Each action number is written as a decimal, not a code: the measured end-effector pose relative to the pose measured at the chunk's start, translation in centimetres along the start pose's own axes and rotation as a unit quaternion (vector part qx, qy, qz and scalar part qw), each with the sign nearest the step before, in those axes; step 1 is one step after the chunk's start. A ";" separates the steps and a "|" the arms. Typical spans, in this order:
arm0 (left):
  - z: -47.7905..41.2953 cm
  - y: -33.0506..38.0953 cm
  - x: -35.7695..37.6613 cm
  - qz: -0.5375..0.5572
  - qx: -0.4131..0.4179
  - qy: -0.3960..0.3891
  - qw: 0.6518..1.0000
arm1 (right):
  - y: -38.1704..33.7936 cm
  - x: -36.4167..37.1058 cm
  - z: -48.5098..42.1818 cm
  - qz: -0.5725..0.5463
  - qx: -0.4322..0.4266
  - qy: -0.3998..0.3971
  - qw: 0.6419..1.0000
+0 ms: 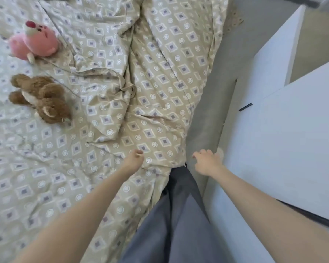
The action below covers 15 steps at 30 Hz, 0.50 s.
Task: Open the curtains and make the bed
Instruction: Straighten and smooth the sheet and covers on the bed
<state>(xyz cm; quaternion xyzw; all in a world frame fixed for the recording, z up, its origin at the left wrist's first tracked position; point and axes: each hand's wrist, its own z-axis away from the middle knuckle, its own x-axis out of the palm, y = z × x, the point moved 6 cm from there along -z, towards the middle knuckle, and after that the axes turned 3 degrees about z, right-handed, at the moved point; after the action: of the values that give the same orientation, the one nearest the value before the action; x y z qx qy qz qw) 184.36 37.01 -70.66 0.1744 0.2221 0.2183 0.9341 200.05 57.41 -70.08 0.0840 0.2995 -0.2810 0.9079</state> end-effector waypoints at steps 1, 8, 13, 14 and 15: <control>-0.6 -0.2 -1.5 -0.002 0.001 0.029 1.000 | -0.8 0.4 -0.2 -0.028 -0.004 0.001 1.000; -6.6 -0.6 -8.9 0.024 -0.009 0.163 0.986 | -6.7 1.7 -3.6 -0.113 -0.068 0.027 0.991; -10.7 -2.1 -10.2 0.089 -0.084 0.195 0.973 | -12.3 3.4 -6.5 -0.082 -0.154 0.050 0.983; -11.4 -2.5 -10.3 0.118 -0.098 0.206 0.966 | -13.4 3.9 -6.8 -0.068 -0.169 0.053 0.982; -12.1 -2.9 -10.4 0.149 -0.112 0.215 0.959 | -14.7 4.6 -7.3 -0.050 -0.183 0.056 0.980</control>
<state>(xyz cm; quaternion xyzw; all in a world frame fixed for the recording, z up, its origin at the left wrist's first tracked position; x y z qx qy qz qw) 171.00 32.25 -78.52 0.0484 0.3629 0.4108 0.8350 191.20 45.46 -78.44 -0.0828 0.4000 -0.2615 0.8745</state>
